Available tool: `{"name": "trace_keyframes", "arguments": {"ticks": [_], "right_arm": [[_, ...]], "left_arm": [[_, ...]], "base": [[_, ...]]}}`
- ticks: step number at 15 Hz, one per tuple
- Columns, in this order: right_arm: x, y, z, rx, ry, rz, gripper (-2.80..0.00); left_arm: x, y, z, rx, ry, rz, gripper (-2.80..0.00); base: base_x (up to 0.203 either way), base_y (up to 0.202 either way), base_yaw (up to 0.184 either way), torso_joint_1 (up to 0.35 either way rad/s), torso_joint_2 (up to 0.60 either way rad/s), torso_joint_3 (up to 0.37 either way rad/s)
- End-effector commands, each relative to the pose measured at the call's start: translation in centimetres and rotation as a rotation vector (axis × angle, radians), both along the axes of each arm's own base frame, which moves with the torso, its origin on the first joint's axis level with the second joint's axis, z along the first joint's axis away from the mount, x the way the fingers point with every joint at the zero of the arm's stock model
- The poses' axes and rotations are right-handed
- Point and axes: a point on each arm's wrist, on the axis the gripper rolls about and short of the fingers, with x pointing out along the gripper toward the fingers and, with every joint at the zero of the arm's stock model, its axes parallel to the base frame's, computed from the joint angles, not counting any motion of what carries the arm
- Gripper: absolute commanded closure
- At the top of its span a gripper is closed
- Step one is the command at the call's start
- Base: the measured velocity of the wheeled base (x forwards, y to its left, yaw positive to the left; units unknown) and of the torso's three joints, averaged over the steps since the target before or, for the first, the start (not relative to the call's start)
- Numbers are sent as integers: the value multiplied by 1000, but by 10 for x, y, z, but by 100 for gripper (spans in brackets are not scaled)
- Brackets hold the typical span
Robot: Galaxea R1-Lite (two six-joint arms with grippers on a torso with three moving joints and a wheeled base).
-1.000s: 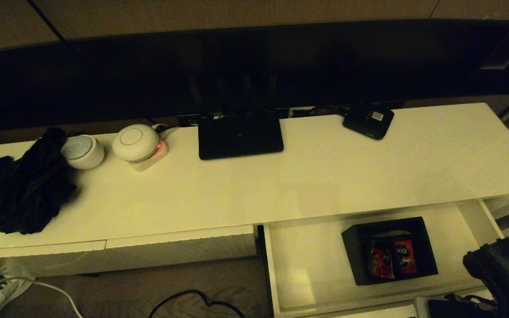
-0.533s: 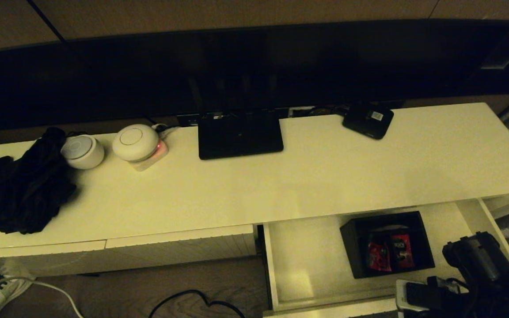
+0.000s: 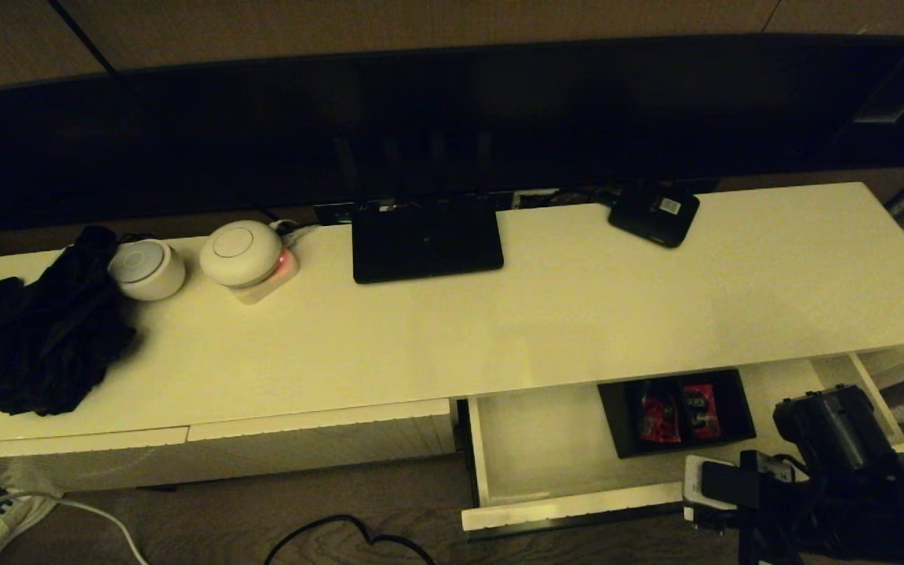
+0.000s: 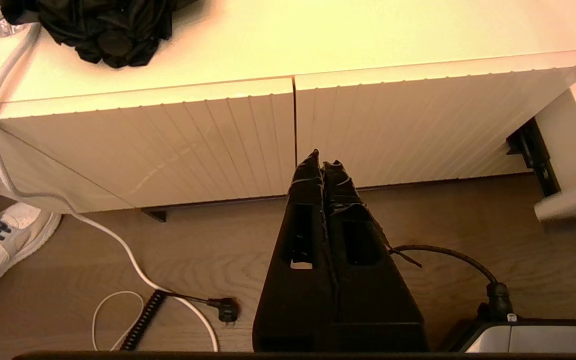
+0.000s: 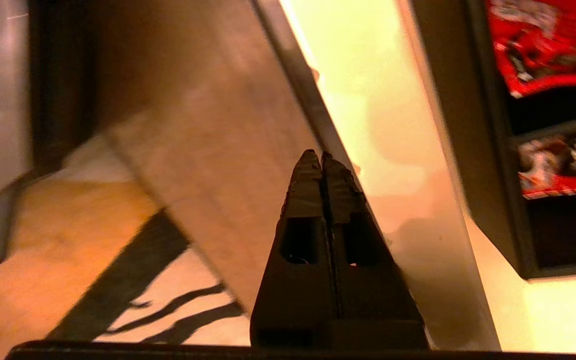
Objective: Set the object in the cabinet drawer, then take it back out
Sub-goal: Close the drawer
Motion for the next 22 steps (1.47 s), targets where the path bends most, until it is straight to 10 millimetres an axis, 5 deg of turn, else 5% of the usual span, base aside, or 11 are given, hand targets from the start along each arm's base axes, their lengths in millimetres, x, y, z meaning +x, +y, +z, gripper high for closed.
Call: {"name": "trace_keyframes", "arguments": {"ticks": [1, 22], "right_arm": [[8, 2, 4, -6, -28, -4, 0], [74, 16, 43, -8, -241, -81, 0]], "left_arm": [[0, 0, -1, 0, 3, 0, 0], [0, 0, -1, 0, 3, 0, 0]], "base": [[0, 0, 0, 0, 0, 0], [0, 0, 0, 0, 0, 0]]}}
